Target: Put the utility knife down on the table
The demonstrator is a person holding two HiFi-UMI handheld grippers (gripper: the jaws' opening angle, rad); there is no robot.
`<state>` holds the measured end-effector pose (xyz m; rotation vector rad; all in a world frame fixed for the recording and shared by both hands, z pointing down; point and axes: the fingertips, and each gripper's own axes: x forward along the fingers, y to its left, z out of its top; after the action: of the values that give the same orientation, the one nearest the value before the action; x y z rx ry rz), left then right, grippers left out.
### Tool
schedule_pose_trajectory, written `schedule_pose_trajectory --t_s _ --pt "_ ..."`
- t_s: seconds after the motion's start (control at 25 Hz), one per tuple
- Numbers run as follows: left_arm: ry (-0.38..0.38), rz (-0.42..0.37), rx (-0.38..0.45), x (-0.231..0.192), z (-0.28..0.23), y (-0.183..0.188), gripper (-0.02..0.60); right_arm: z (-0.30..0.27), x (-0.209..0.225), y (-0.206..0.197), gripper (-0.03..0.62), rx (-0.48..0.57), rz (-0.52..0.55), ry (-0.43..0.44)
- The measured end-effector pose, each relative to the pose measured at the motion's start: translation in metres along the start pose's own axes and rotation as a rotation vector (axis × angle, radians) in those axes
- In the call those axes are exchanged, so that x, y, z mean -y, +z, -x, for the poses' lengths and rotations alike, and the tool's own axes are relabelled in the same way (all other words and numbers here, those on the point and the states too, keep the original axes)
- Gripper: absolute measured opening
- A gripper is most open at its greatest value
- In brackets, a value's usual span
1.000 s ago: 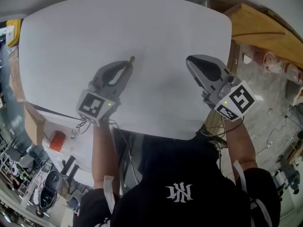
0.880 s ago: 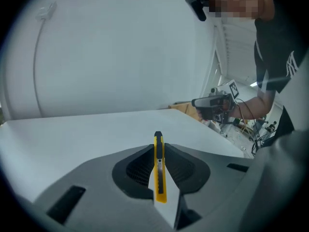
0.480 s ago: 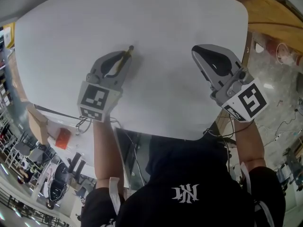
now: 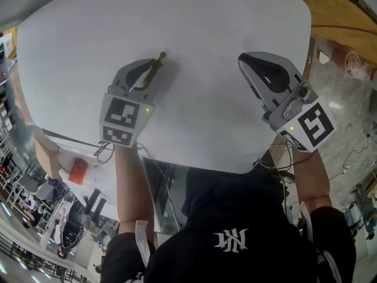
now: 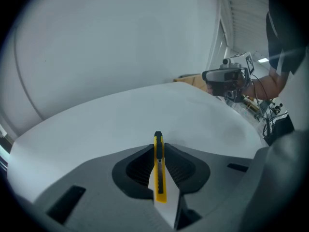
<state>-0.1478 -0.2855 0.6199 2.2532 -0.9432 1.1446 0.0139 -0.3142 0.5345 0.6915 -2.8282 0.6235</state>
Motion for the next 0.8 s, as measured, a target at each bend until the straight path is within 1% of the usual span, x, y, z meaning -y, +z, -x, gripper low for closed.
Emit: schedule_pose_trajectory --t_s 0.44,0.64,0.8 --pt "0.027 0.006 -0.080 0.003 -0.006 -0.009 0.064 0.006 -0.002 0.004 0.006 0.010 0.004 -0.005" --pt "0.046 0.009 -0.086 0.003 -0.004 -0.009 0.064 0.007 -0.002 0.004 0.006 0.015 -0.008 -0.006" --pt "0.047 0.007 -0.106 0.004 -0.004 -0.013 0.064 0.009 -0.003 0.007 0.005 0.022 -0.002 -0.007"
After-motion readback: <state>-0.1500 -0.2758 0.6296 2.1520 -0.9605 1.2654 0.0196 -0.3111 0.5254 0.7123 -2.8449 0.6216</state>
